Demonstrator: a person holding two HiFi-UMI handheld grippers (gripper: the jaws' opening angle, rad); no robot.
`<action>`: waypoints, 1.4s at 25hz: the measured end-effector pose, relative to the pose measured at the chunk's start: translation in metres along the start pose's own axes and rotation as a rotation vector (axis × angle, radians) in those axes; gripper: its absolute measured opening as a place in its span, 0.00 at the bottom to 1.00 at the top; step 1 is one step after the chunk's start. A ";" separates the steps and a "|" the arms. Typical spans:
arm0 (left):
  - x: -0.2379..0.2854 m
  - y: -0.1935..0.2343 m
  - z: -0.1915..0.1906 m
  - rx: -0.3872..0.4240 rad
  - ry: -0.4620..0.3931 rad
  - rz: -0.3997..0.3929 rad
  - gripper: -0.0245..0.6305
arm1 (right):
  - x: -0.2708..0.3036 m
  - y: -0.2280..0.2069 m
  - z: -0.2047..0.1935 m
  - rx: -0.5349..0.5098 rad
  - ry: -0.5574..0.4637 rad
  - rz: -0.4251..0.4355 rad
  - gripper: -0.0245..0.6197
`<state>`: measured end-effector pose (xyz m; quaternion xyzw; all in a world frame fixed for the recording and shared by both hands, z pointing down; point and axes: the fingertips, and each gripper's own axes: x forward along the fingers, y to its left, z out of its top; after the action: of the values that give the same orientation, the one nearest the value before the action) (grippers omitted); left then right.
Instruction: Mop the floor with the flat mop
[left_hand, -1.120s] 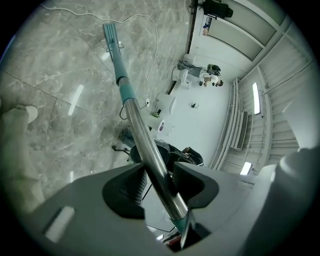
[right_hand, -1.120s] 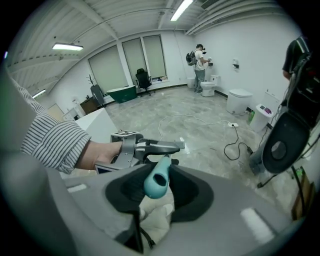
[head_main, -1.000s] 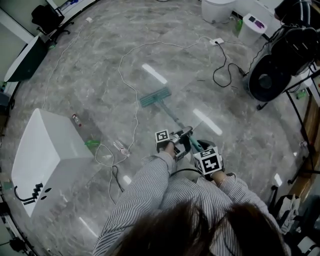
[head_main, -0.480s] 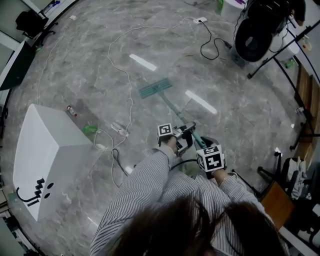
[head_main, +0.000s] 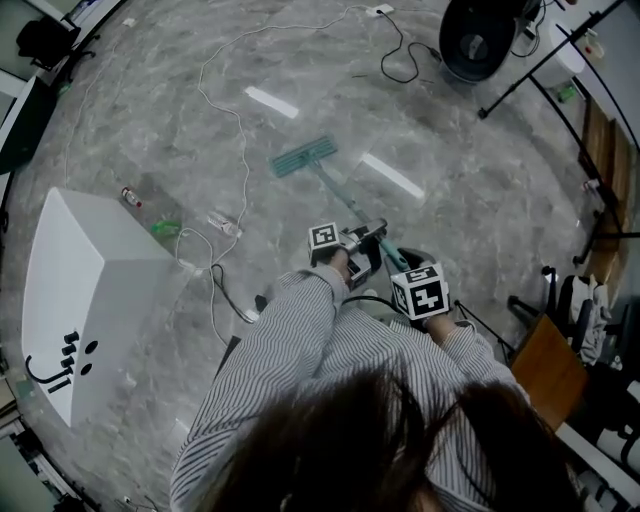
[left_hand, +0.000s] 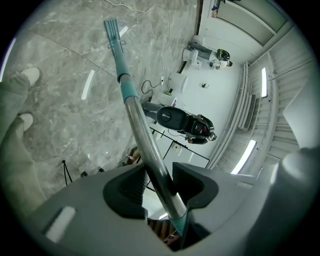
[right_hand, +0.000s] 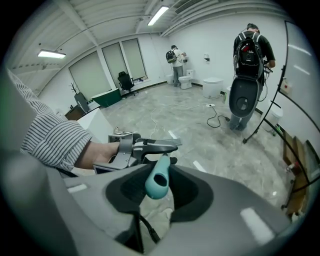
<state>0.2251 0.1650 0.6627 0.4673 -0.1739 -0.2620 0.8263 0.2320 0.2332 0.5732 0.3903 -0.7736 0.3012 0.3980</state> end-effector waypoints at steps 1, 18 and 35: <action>-0.001 0.004 -0.007 0.001 0.003 0.007 0.28 | -0.004 0.000 -0.007 -0.003 0.000 0.004 0.21; 0.010 0.023 -0.039 0.094 0.030 0.069 0.30 | -0.026 -0.014 -0.034 -0.051 -0.056 0.050 0.21; -0.030 -0.057 0.165 0.122 0.105 0.155 0.30 | 0.106 0.050 0.132 -0.094 -0.001 0.025 0.22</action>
<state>0.0974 0.0460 0.6949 0.5148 -0.1818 -0.1613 0.8222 0.0996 0.1177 0.5890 0.3615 -0.7921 0.2694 0.4115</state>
